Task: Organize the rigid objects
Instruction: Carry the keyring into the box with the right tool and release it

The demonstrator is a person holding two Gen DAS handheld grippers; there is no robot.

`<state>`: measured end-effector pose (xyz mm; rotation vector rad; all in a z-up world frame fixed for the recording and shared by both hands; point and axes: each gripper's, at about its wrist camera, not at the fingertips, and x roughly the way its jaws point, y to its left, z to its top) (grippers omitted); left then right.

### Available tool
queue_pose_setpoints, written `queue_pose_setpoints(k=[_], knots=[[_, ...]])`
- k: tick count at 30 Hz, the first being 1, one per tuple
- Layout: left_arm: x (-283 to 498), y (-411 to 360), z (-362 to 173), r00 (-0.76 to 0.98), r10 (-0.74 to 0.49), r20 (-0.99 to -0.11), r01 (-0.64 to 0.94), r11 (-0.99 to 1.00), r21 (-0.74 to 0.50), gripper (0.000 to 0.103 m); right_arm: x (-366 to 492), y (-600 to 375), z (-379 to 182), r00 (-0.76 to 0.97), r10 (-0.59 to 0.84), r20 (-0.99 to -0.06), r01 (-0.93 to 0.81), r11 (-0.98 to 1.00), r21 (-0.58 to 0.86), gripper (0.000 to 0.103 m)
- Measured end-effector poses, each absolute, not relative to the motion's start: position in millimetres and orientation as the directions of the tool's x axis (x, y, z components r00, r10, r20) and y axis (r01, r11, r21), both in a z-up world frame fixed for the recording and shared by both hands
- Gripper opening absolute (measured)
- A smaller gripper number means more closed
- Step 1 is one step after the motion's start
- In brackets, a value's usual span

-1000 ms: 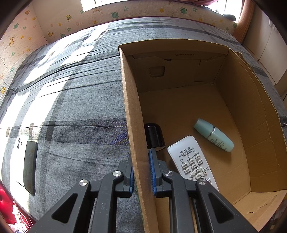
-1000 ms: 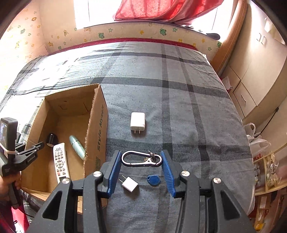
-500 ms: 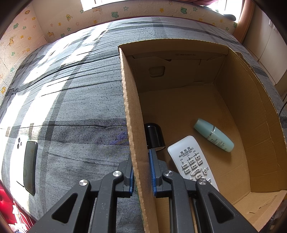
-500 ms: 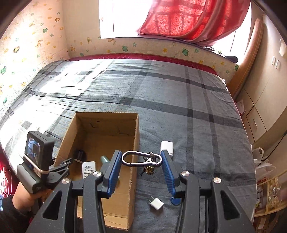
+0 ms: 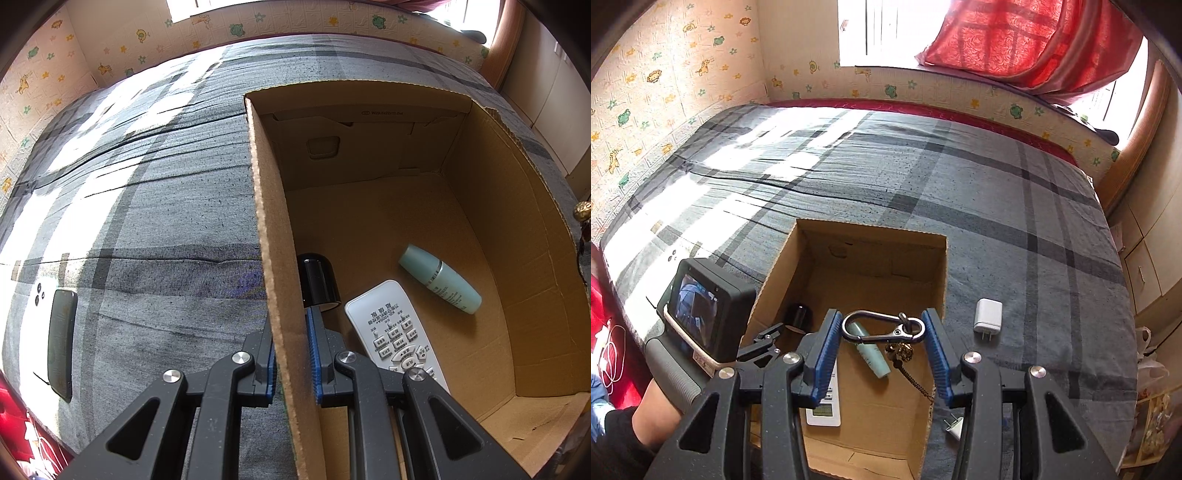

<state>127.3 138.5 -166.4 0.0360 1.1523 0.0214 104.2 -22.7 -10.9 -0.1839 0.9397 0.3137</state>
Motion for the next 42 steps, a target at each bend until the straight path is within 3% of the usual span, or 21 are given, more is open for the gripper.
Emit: queue_pose_setpoints(k=[26,42], knots=[[127.4,136.5,-166.6,0.406,0.036,-0.913,0.002,0.999,0.041,0.015,129.3,11.1,-137.5,0.316,0.108,-0.943,-0.367,0.930,-0.017,0.047],[128.8,132.8,-165.8,0.405,0.042,-0.914,0.002,0.999,0.047,0.015,144.8,12.4,-167.6,0.235,0.072,-0.969,-0.348,0.938,-0.015,0.048]])
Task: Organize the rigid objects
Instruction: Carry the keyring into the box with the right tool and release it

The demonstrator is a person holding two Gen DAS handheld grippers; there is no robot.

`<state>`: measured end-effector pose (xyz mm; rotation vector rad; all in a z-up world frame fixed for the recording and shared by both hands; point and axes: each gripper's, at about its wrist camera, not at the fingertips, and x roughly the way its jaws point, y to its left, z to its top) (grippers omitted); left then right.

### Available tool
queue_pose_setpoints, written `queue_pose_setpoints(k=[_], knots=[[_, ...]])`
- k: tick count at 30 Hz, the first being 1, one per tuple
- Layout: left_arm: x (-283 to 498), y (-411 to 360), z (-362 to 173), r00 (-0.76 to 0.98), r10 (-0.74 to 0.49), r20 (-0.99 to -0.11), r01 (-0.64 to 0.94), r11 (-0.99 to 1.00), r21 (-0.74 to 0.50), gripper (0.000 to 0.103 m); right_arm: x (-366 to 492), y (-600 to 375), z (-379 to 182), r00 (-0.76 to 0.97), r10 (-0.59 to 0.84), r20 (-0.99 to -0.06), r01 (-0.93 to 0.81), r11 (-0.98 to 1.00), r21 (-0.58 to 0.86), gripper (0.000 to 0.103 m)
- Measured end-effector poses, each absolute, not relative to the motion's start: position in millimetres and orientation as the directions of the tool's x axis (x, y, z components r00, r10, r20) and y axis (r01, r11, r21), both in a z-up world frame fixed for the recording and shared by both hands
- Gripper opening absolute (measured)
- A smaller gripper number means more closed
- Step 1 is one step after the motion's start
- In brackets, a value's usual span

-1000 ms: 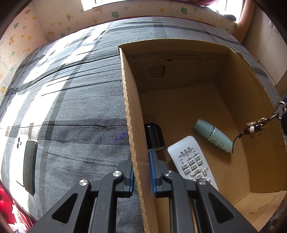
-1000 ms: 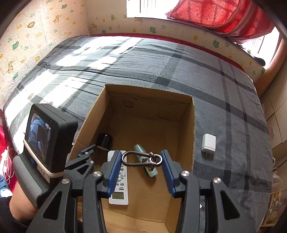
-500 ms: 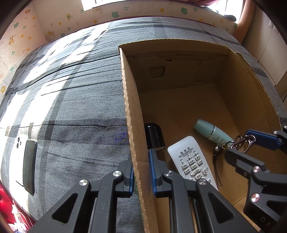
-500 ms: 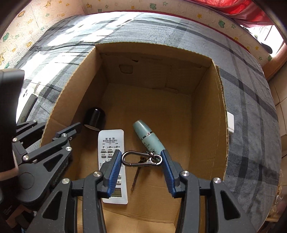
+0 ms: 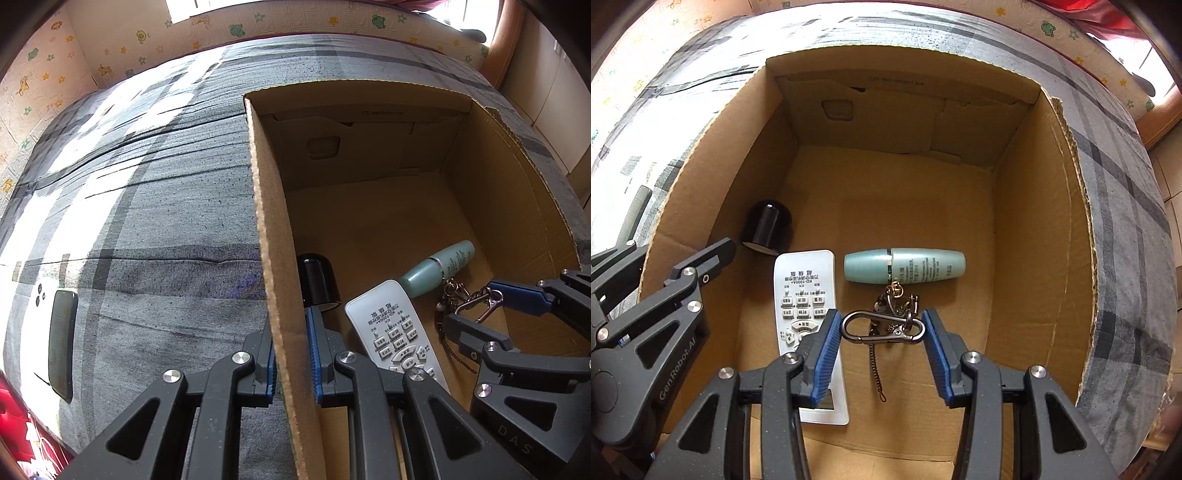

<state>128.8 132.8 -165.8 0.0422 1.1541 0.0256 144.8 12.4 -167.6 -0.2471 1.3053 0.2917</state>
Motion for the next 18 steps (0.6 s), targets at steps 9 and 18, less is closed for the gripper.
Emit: queue_pose_setpoints(k=[9,18], knots=[[128.8,132.0,-166.2,0.405,0.043,-0.913,0.000,0.999,0.048,0.015,148.1,15.0,-170.9,0.232,0.079,-0.970,-0.344,0.939,-0.006,0.049],[128.6,132.3,-166.8,0.405,0.045,-0.913,0.001,0.999,0.049,0.015,141.5,11.3,-158.9,0.274,0.090,-0.957,-0.339,0.941,-0.009,0.071]])
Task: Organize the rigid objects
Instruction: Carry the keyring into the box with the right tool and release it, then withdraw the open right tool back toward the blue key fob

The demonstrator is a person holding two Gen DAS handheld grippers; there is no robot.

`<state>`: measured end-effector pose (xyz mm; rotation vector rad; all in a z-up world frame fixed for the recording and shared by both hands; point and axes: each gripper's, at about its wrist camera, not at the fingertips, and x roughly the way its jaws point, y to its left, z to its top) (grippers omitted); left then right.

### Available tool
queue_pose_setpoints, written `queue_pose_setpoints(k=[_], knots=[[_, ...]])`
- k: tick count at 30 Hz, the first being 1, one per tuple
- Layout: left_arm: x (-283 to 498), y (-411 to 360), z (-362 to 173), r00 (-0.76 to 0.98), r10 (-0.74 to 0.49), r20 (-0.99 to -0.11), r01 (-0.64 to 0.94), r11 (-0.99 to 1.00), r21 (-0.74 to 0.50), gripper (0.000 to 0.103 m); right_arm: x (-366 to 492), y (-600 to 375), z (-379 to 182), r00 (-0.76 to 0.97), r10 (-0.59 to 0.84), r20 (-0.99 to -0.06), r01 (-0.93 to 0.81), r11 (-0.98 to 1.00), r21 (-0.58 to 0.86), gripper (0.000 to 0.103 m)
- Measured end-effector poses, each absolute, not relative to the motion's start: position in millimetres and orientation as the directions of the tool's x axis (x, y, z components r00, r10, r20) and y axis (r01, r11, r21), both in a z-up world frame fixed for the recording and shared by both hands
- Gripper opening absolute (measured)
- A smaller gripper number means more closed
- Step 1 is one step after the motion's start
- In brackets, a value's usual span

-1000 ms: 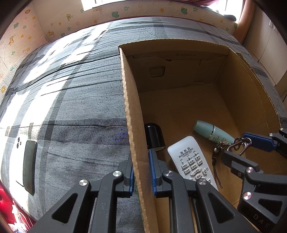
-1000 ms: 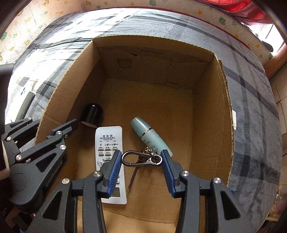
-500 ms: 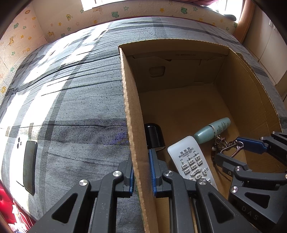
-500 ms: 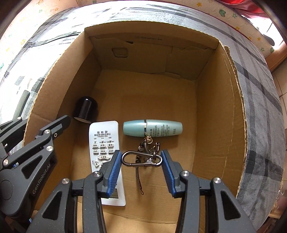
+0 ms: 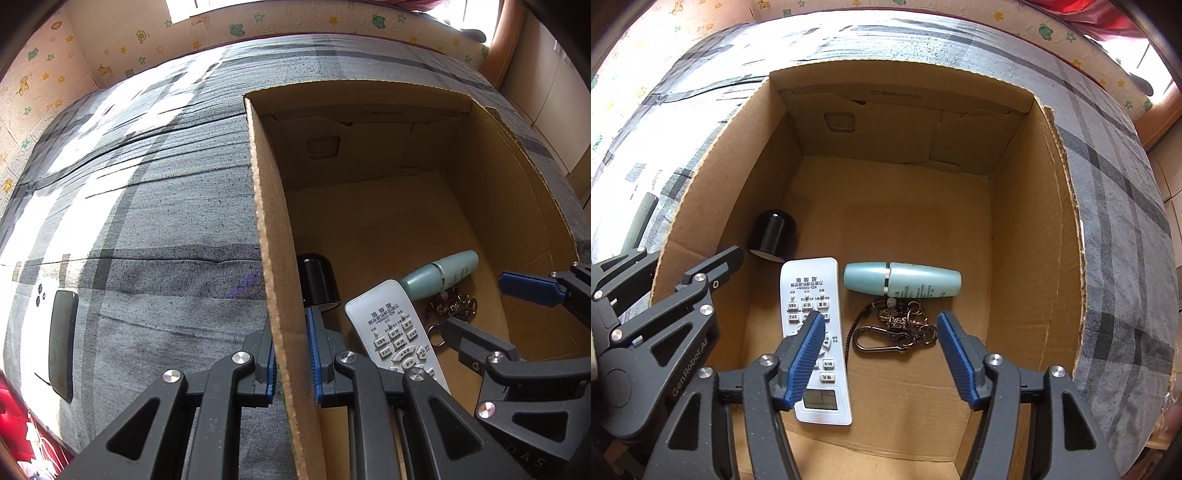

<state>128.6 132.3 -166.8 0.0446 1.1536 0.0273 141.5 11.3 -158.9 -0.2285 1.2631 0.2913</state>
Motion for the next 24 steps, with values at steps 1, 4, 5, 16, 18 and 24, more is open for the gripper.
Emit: queue_pose_setpoints(k=[1,4,5,16,18,24], knots=[[128.2,131.8,-166.7,0.406,0.046,-0.913,0.002,0.999,0.051,0.015,139.8,12.3,-155.5,0.280,0.094,-0.955,-0.340,0.940,-0.007,0.072],[128.3,131.5,-166.8,0.405,0.047,-0.913,0.001,0.999,0.052,0.015,136.4,13.2,-144.9,0.303,0.099,-0.948,-0.345,0.939,-0.012,0.074],[128.4,131.4,-166.8,0.405,0.046,-0.913,0.001,0.999,0.051,0.015,135.0,13.6,-140.6,0.316,0.097,-0.944,-0.347,0.938,-0.020,0.075],[128.4,130.8,-166.1,0.406,0.049,-0.913,0.001,0.999,0.054,0.015,124.2,-3.5,-97.6,0.375,0.122,-0.919,-0.314,0.949,-0.003,0.083],[128.8,130.9,-166.3,0.405,0.051,-0.913,0.001,0.998,0.056,0.015,124.1,-11.1,-89.7,0.391,0.125,-0.912,-0.299,0.954,0.002,0.090],[129.0,131.0,-166.6,0.405,0.052,-0.913,0.001,0.998,0.057,0.015,126.0,-41.8,-70.3,0.437,0.115,-0.892,-0.247,0.969,0.005,0.100]])
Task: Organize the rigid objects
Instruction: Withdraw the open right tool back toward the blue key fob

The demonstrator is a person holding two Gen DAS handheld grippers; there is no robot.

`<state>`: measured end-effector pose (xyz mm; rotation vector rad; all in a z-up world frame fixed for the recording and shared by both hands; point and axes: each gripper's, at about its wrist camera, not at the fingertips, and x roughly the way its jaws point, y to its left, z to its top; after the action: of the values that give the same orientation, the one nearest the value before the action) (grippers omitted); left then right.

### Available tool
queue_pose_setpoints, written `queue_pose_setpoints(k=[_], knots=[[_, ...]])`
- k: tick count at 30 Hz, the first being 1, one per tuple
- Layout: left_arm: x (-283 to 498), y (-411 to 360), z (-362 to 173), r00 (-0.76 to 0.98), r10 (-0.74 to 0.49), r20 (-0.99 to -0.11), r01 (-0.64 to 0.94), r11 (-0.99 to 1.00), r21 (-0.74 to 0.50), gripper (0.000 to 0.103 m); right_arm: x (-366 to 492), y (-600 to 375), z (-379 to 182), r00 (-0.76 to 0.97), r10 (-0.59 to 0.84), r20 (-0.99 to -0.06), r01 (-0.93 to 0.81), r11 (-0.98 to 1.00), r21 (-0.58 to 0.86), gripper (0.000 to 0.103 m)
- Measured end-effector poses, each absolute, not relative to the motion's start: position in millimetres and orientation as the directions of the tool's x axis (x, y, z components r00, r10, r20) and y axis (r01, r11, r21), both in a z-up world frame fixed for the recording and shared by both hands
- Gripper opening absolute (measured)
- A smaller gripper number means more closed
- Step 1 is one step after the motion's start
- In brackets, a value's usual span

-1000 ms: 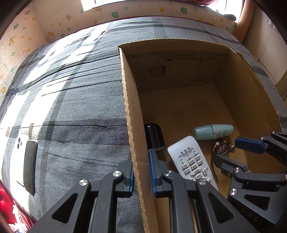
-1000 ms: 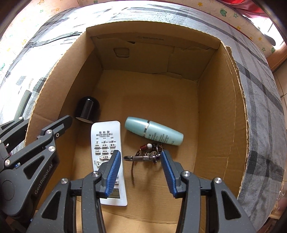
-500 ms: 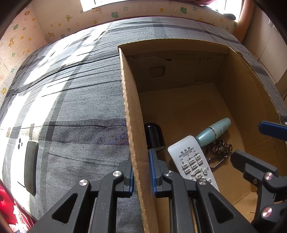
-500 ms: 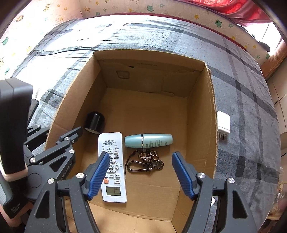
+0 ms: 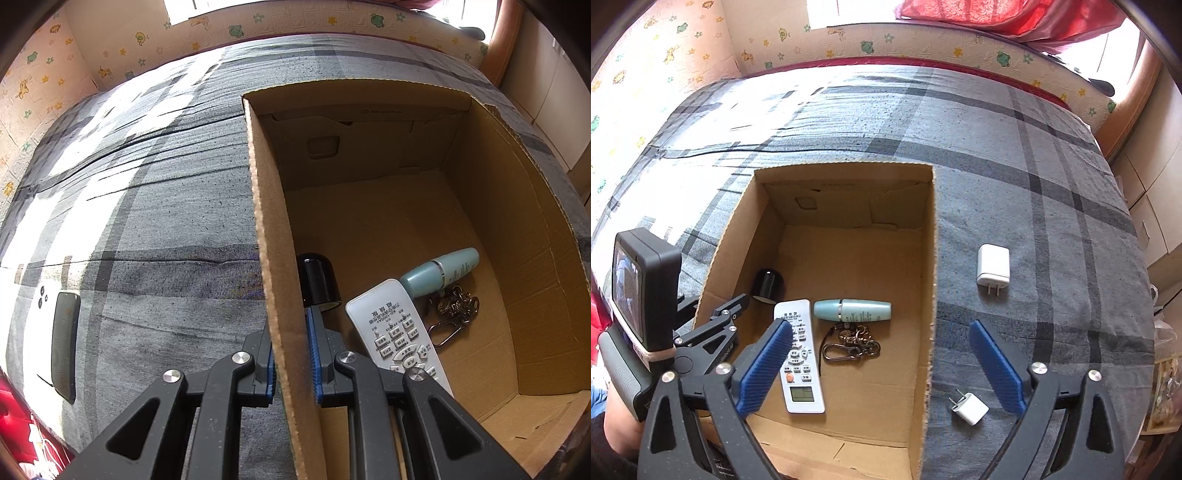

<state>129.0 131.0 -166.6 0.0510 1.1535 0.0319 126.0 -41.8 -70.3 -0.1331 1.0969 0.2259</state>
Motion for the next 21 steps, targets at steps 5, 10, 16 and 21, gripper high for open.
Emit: queue_pose_setpoints(k=[5,10,16,21], knots=[[128.4,130.3,-167.0,0.406,0.051,-0.912,0.001,0.998,0.057,0.015,129.8,-74.7,-62.5,0.459,0.094,-0.884,-0.183,0.983,0.009,0.100],[128.2,130.6,-167.4,0.406,0.050,-0.913,0.000,0.998,0.055,0.015,132.9,-109.5,-61.5,0.476,0.055,-0.878,-0.112,0.994,0.002,0.103],[128.2,130.3,-167.5,0.406,0.052,-0.912,0.000,0.998,0.057,0.015,134.8,-146.3,-69.7,0.468,-0.004,-0.883,-0.034,0.999,-0.022,0.103],[128.0,129.7,-167.4,0.406,0.053,-0.912,0.002,0.998,0.059,0.015,133.8,-170.6,-87.3,0.440,-0.049,-0.897,0.023,0.999,-0.044,0.103]])
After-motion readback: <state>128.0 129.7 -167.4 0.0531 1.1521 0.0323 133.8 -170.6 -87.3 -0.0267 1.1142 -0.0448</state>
